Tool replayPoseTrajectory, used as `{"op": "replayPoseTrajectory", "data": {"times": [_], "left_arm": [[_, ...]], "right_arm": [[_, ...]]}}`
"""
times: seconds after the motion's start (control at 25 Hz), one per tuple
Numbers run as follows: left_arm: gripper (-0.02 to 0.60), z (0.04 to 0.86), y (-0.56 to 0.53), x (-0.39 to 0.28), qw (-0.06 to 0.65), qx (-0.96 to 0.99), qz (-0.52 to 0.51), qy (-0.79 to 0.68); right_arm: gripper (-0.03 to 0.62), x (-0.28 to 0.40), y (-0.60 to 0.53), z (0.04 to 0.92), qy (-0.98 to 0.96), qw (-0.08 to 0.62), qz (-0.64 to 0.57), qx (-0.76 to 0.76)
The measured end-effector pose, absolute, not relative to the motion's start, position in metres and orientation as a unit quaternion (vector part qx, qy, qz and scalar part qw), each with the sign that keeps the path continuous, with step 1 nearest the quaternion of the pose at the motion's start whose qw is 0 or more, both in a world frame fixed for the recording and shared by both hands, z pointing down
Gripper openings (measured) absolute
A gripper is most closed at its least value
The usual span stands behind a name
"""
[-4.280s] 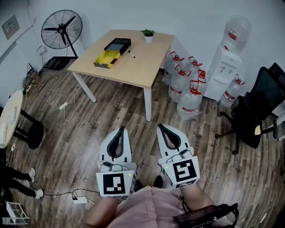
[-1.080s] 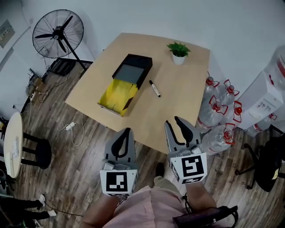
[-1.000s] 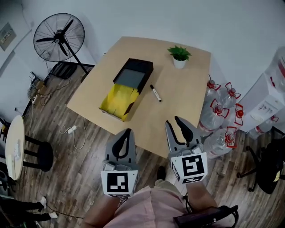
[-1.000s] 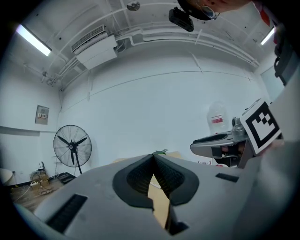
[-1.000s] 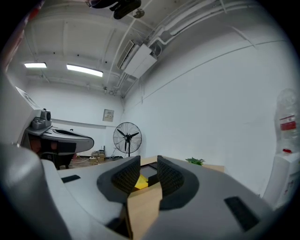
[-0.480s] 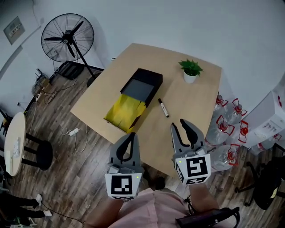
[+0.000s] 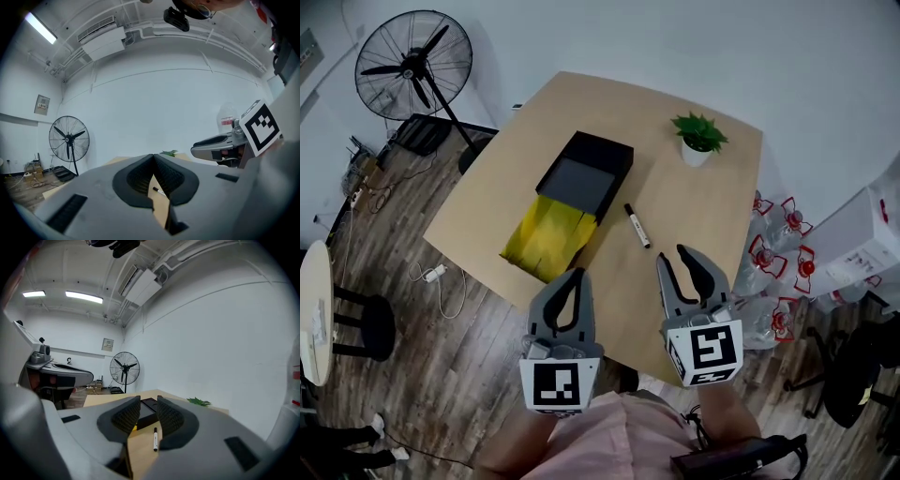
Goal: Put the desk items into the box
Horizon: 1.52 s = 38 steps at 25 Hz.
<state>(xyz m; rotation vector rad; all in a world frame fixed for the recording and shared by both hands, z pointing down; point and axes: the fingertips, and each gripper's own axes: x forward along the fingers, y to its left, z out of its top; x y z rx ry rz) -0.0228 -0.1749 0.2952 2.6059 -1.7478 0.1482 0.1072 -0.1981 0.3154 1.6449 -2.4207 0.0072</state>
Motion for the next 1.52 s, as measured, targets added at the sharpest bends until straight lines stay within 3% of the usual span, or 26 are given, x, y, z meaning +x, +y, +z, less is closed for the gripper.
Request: {"op": "replayPoseTrajectory", "data": {"times": [0.88,1.52], "left_arm": [[0.011,0.417,-0.308,-0.047,0.106,0.842,0.117,-0.516],[0.01,0.492,-0.344,-0.052,0.167,0.836,0.173,-0.493]], "right_arm": [[0.115,0.095,-0.314,0.466,-0.783,0.226,0.106,0.57],[0.115,0.106,-0.346,0.576,-0.759,0.296,0.174,0.553]]}}
